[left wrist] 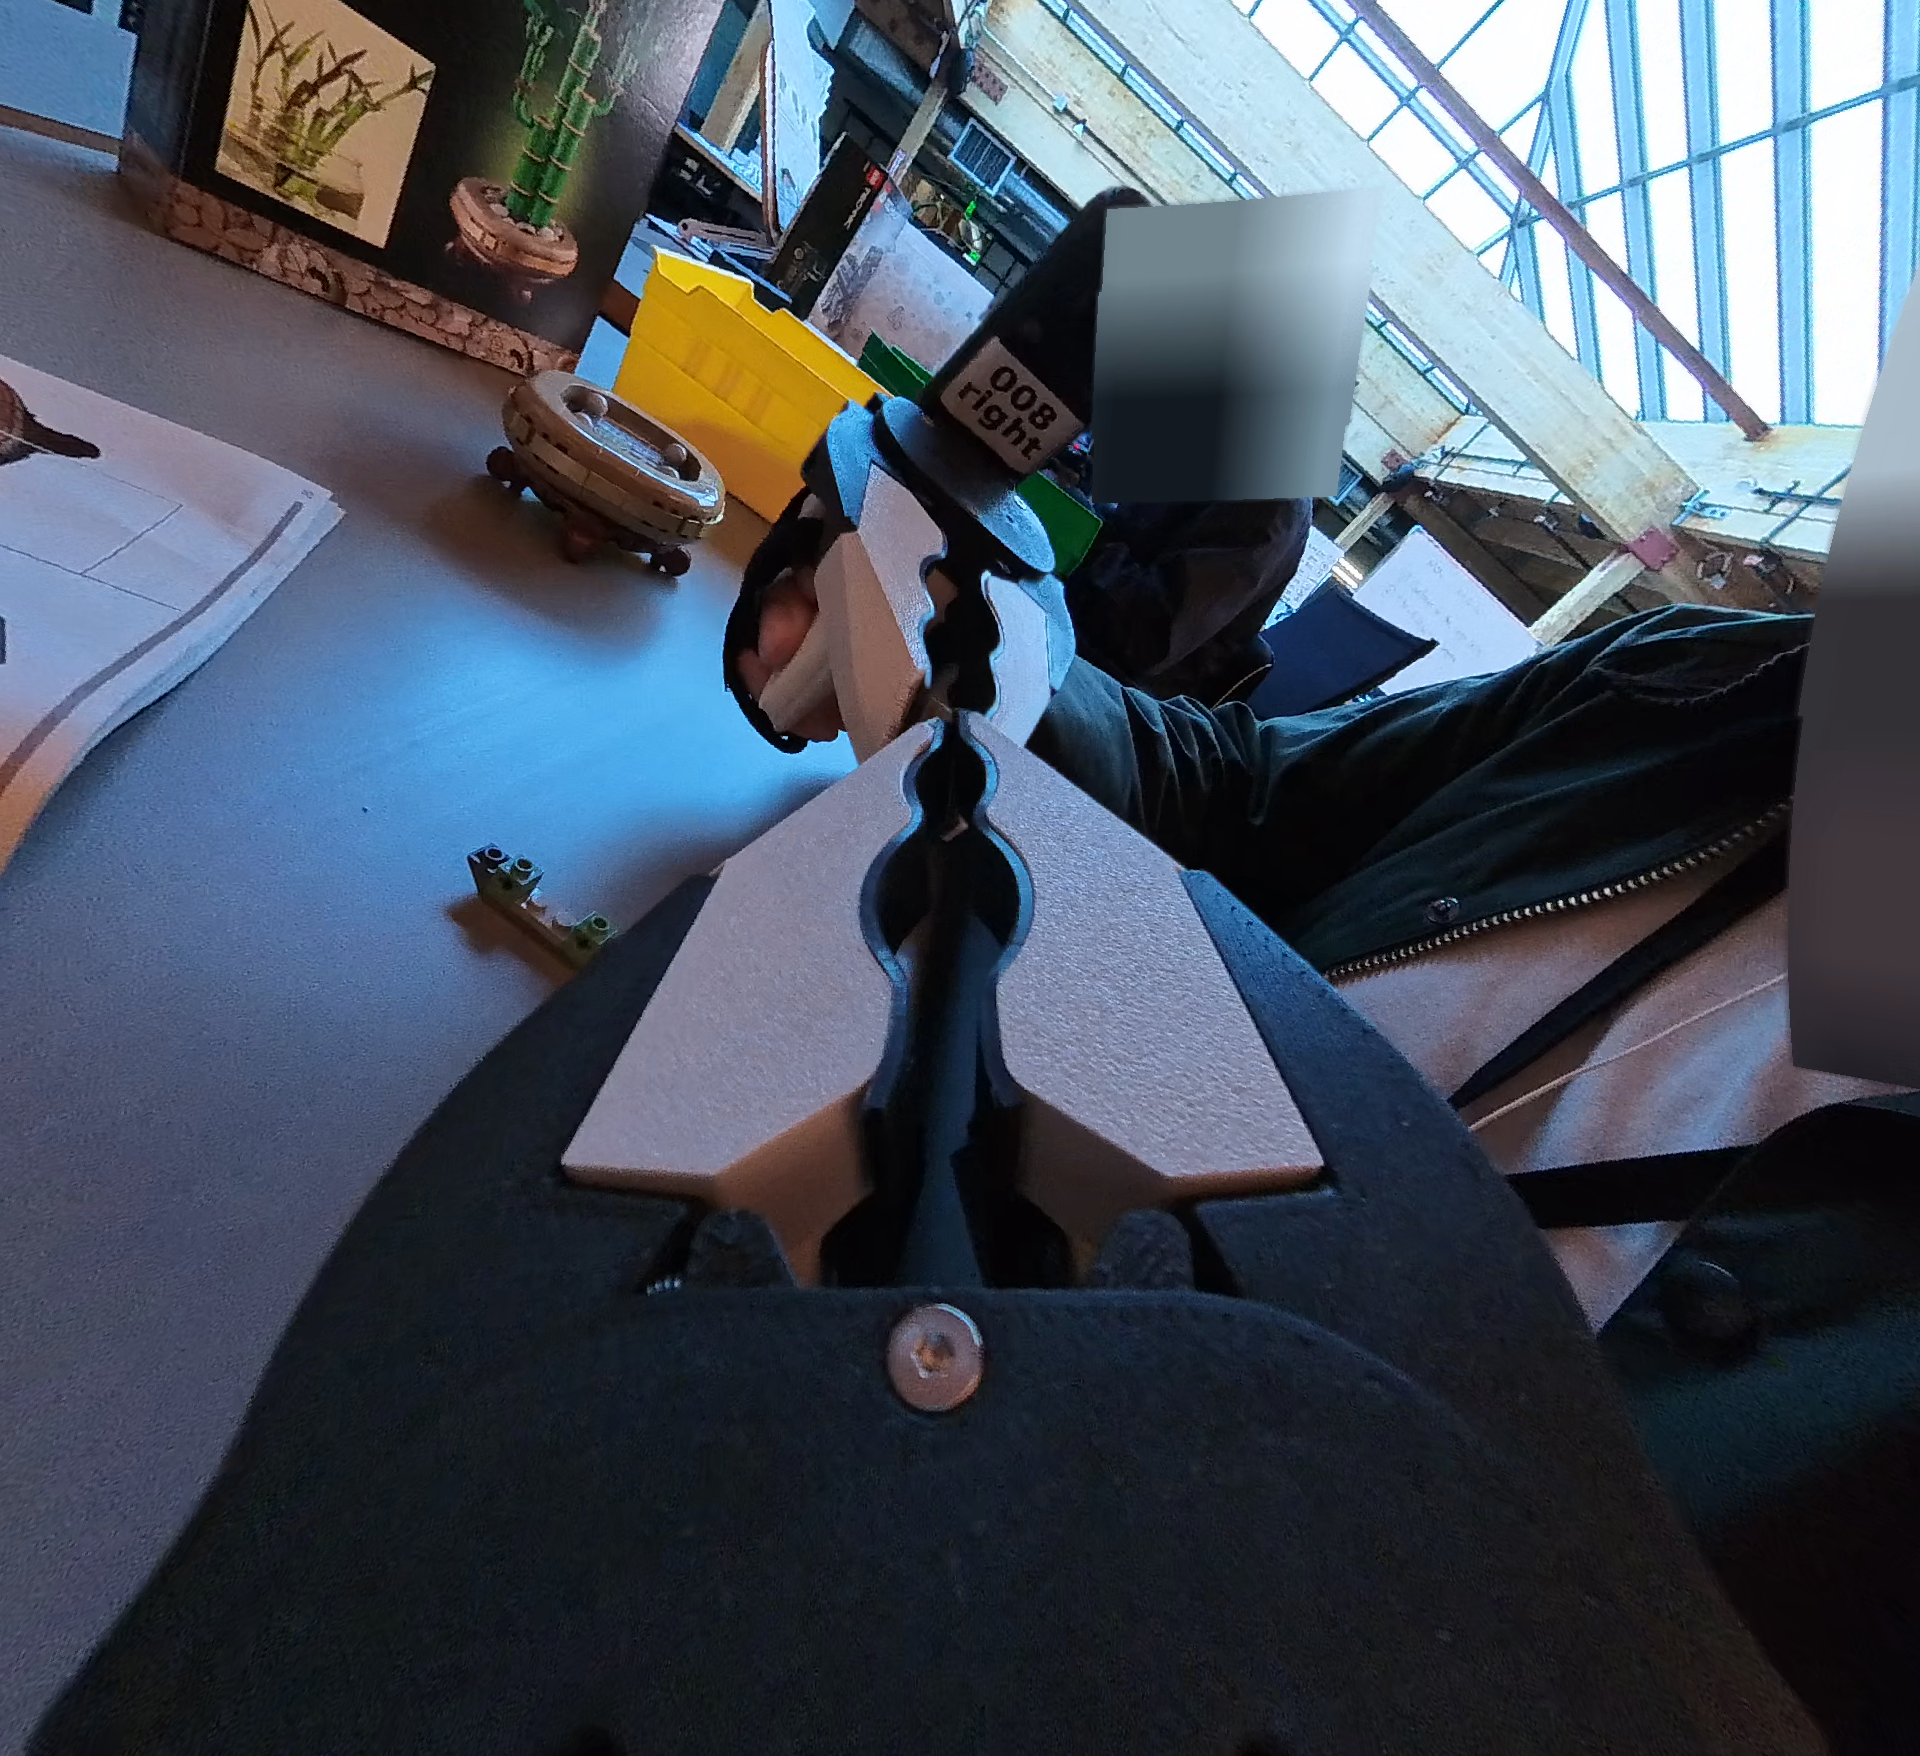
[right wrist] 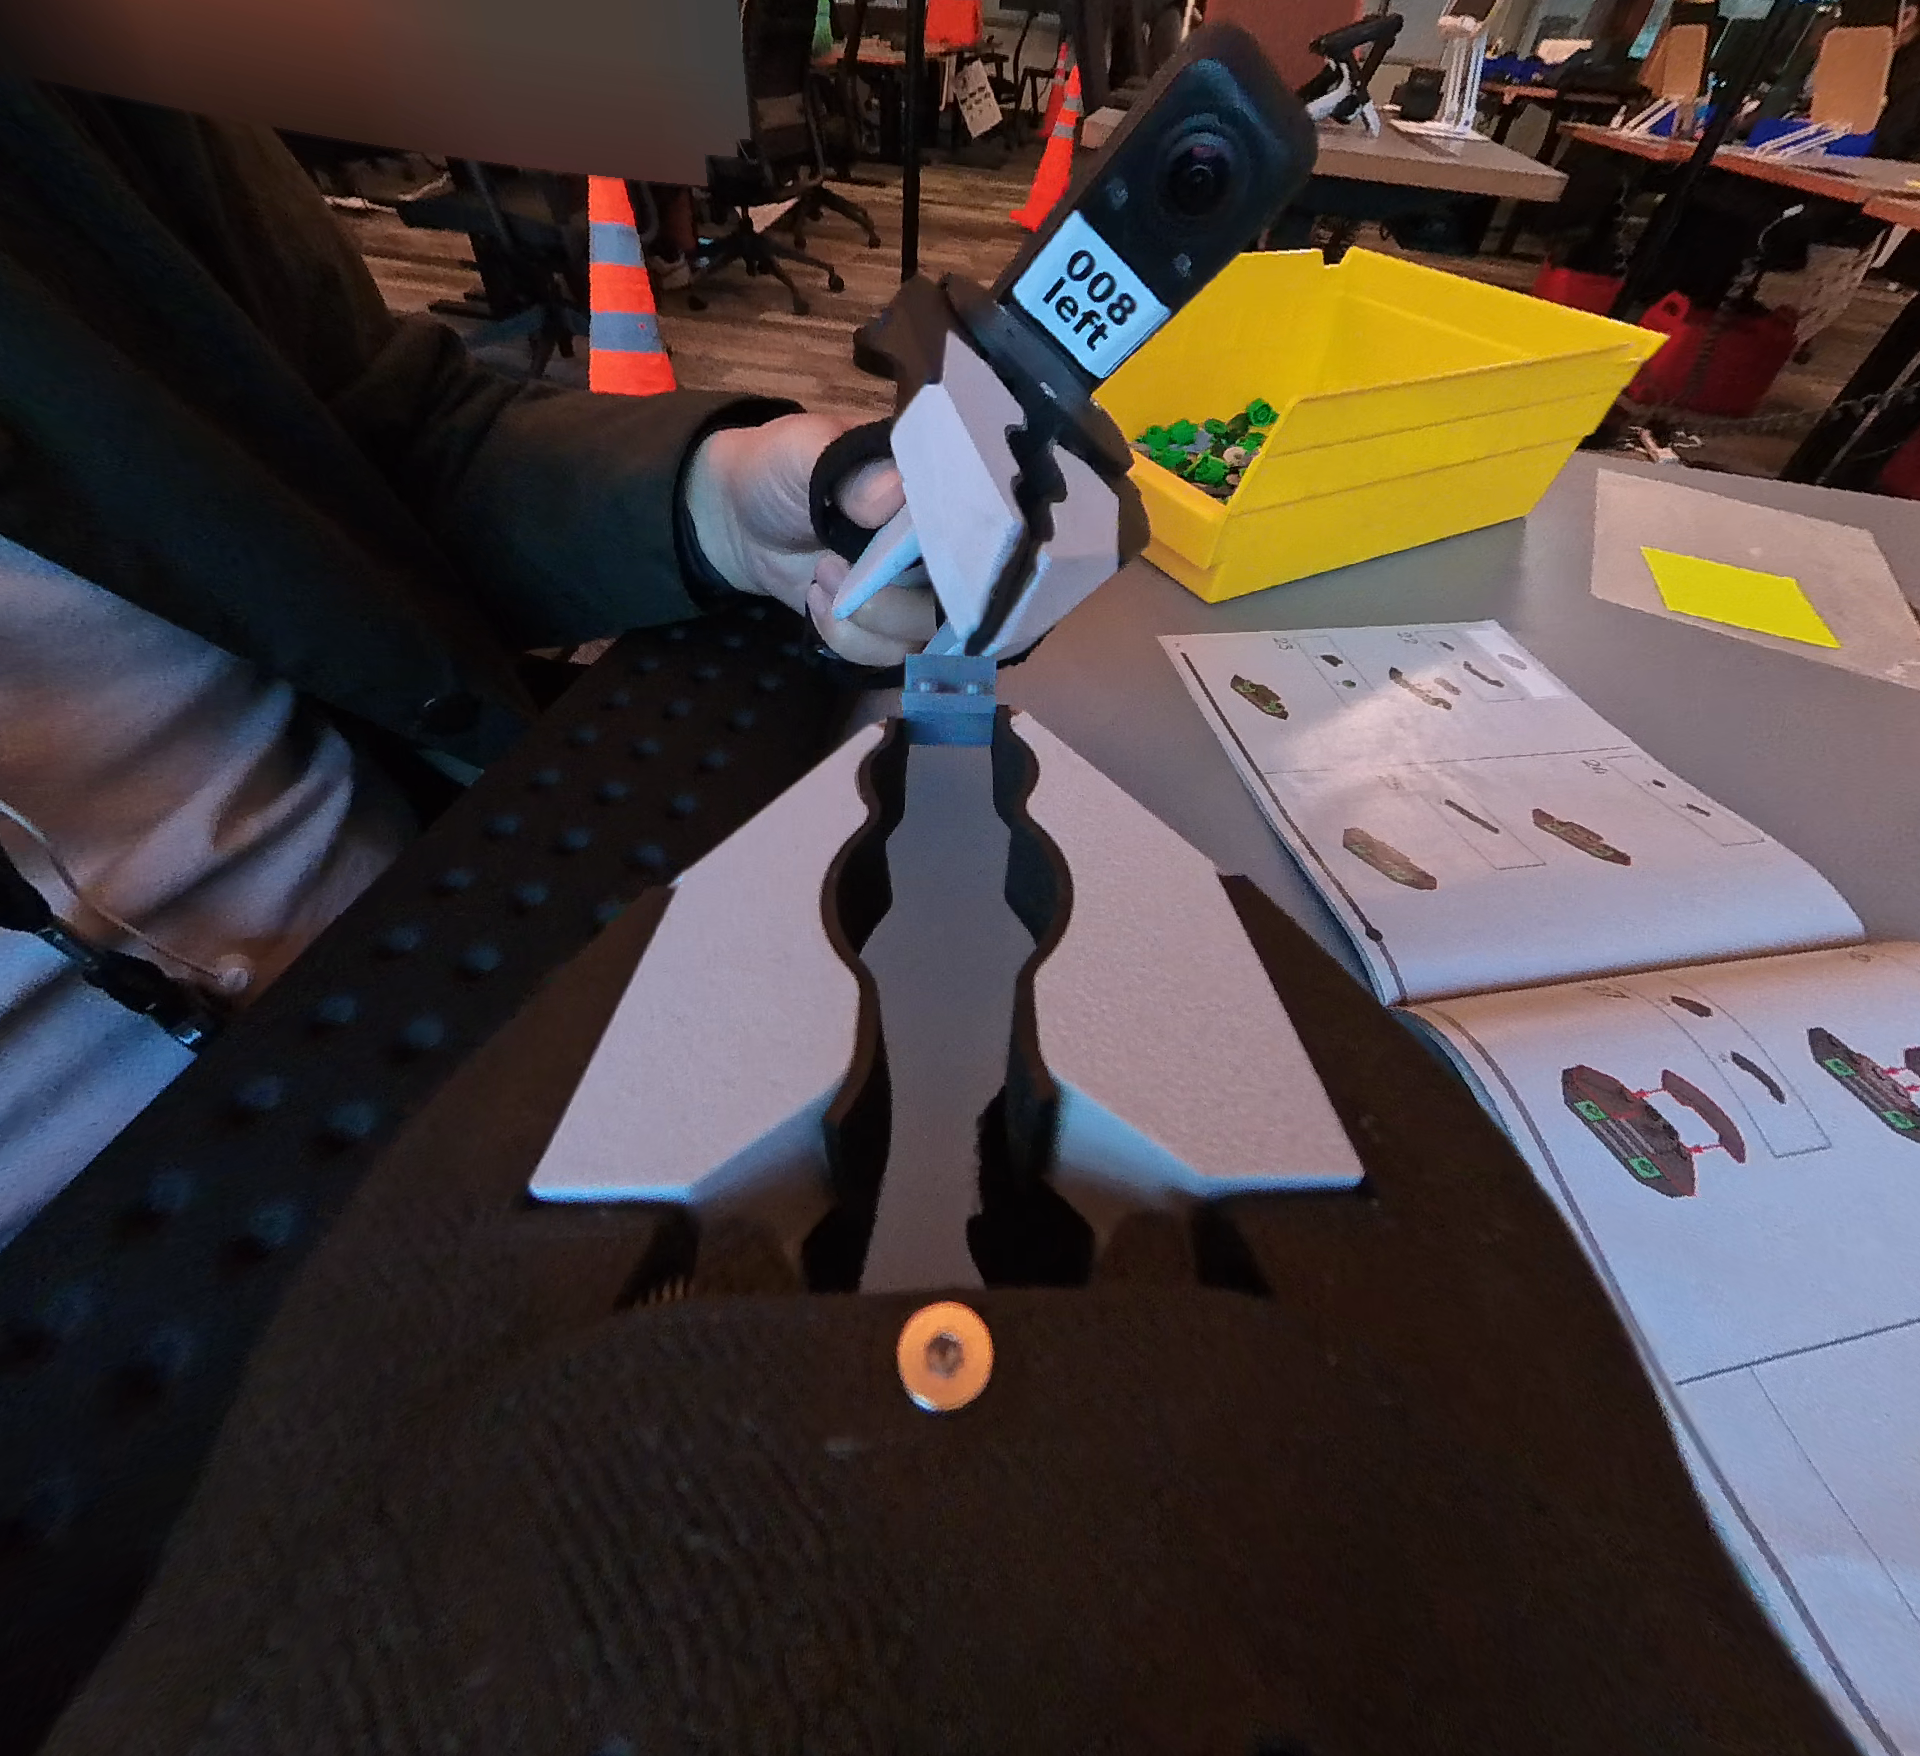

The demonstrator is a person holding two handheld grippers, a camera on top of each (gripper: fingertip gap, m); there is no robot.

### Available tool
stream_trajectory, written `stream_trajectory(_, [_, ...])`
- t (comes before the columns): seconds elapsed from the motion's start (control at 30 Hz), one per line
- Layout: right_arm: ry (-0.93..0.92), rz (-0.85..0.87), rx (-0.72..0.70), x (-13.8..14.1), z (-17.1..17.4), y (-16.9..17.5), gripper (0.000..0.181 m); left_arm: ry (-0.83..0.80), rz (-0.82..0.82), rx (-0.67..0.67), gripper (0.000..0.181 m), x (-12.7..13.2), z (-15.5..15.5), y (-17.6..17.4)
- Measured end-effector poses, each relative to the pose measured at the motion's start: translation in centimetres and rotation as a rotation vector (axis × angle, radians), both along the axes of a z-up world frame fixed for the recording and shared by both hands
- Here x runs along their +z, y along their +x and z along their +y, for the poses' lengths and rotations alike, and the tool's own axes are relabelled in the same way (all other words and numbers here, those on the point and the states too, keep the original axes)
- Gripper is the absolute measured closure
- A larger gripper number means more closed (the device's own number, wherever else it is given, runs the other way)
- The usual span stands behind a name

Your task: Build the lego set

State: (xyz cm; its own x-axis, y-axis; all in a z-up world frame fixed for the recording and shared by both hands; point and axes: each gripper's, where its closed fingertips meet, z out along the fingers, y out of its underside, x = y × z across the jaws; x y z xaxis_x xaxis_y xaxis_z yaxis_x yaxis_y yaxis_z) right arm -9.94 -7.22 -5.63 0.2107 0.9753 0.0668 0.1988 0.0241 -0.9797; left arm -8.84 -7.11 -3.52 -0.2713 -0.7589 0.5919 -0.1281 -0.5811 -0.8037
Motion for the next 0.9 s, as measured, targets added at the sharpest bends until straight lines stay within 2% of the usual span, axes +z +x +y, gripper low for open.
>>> stream_trajectory(0.3, [-0.026, -0.038, -0.049, -0.8, 0.8, 0.3, 0.167, 0.0, 0.045, 0.044, 0.181, -0.9, 0.8, 0.3])
stream_trajectory(0.5, [-0.042, -0.077, -0.116, -1.5, 1.9, 0.7, 0.166, 0.083, 0.076, 0.138, 0.176, -1.2, 1.9, 0.3])
stream_trajectory(0.57, [-0.063, -0.083, -0.139, -1.8, 2.3, 0.9, 0.166, 0.123, 0.076, 0.269, 0.18, -0.9, 3.9, -0.5])
stream_trajectory(0.63, [-0.12, -0.083, -0.173, -2.1, 2.8, 1.2, 0.166, 0.154, 0.064, 0.467, 0.181, -0.2, 6.8, -2.2])
stream_trajectory(0.73, [-0.233, -0.047, -0.206, -2.3, 3.4, 1.6, 0.166, 0.223, -0.101, 0.862, 0.181, 3.5, 10.9, -8.2])
stream_trajectory(0.83, [-0.277, -0.024, -0.246, -2.3, 4.1, 2.1, 0.166, 0.325, -0.212, 1.193, 0.181, 5.9, 12.4, -14.3])
stream_trajectory(0.9, [-0.282, -0.023, -0.275, -2.4, 4.5, 2.5, 0.166, 0.373, -0.233, 1.279, 0.181, 6.5, 12.4, -15.9])
